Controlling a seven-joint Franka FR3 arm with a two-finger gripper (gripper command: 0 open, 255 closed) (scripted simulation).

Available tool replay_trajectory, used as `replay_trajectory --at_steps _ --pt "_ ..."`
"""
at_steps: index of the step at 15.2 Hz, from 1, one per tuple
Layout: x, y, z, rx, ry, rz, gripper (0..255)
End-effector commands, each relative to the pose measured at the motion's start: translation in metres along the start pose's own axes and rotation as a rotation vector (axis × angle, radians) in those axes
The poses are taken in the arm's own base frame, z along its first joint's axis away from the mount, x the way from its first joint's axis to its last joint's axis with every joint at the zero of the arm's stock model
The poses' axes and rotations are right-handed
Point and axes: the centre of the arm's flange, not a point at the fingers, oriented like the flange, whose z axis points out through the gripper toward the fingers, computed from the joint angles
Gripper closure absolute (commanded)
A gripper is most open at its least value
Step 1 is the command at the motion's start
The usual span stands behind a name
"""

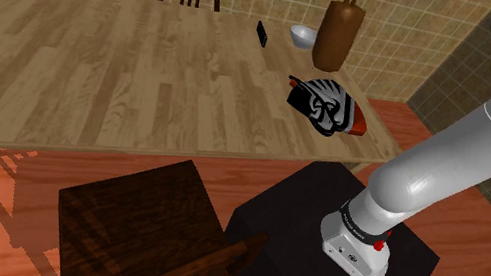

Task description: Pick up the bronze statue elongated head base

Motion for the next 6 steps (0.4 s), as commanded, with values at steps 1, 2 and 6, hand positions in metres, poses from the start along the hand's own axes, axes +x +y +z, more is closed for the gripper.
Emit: replay_trajectory --at_steps 1,2,6 --pt "0.009 0.002 -0.013 0.0 0.006 0.001 255" --pt "0.012 0.003 -0.017 0.0 0.006 0.001 255" --pt "0.019 0.005 -0.025 0.0 0.006 0.001 255"
